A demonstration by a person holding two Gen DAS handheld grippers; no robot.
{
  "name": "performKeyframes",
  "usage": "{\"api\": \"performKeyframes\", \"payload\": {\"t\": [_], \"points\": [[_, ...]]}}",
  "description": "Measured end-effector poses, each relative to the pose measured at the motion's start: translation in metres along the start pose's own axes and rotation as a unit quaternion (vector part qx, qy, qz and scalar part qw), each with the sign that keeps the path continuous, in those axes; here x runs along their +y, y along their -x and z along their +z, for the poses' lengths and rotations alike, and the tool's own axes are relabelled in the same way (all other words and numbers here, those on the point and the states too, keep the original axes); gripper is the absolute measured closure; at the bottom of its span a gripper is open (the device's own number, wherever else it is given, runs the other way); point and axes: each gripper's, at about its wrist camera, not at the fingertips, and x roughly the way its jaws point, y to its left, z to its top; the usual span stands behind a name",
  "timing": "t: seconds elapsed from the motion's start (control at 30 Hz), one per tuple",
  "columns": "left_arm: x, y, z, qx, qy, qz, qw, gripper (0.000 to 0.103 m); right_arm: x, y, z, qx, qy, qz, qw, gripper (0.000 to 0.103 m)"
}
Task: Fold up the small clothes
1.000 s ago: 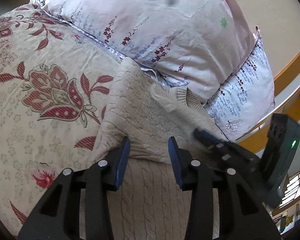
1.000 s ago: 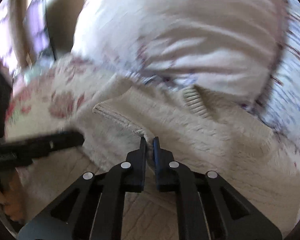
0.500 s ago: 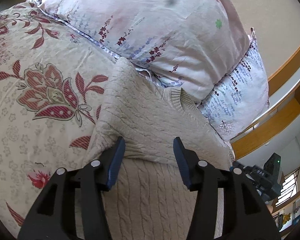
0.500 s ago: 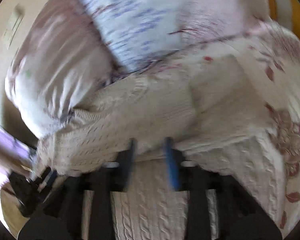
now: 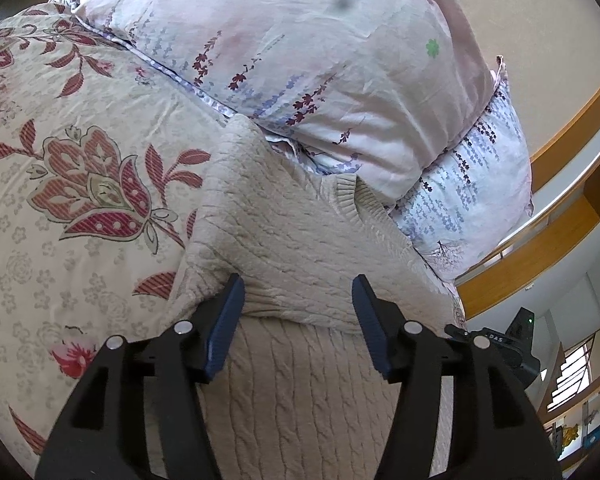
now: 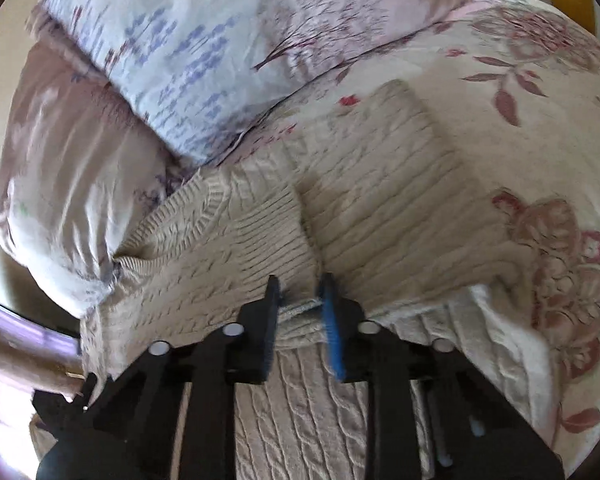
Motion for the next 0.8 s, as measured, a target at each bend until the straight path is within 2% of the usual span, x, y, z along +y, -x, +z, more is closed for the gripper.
{"api": "performKeyframes", "payload": {"t": [0.13, 0.17, 0.33, 0.5, 0.57, 0.6, 0.7, 0.73, 0.8], "points": [[-0.001, -0.001, 0.001, 0.0, -0.001, -0.004, 1.0, 0.044, 0.018, 0.03, -0.001, -0.082, 0.049, -0.008, 0.995, 0.094], [-0.001, -0.002, 0.001, 0.001, -0.002, -0.005, 1.0, 0.044, 0.02, 0.033, -0.001, -0.089, 0.053, -0.015, 0.994, 0.094], [-0.004, -0.003, 0.001, 0.003, -0.008, -0.009, 0.9999, 0.04, 0.003, 0.007, -0.011, -0.037, 0.033, -0.071, 0.996, 0.094], [-0.002, -0.001, 0.004, 0.007, 0.001, -0.017, 0.9998, 0.04, 0.01, 0.009, -0.014, -0.037, 0.043, -0.087, 0.995, 0.094], [0.0, 0.004, 0.002, 0.013, 0.011, -0.017, 0.9997, 0.041, 0.01, 0.014, -0.015, -0.029, 0.048, -0.077, 0.995, 0.093], [0.001, 0.01, 0.0, 0.018, 0.02, -0.022, 0.9994, 0.041, 0.009, 0.02, -0.015, -0.025, 0.052, -0.07, 0.996, 0.087], [0.002, 0.028, -0.006, 0.021, 0.019, -0.021, 0.9994, 0.042, 0.003, 0.044, -0.018, -0.03, 0.063, -0.058, 0.996, 0.046], [0.002, 0.038, -0.009, 0.023, 0.011, -0.017, 0.9995, 0.042, -0.003, 0.057, -0.019, -0.037, 0.064, -0.043, 0.996, 0.041], [0.004, 0.052, -0.015, 0.027, -0.002, -0.011, 0.9996, 0.042, -0.014, 0.074, -0.022, -0.031, 0.066, -0.014, 0.997, 0.04]]}}
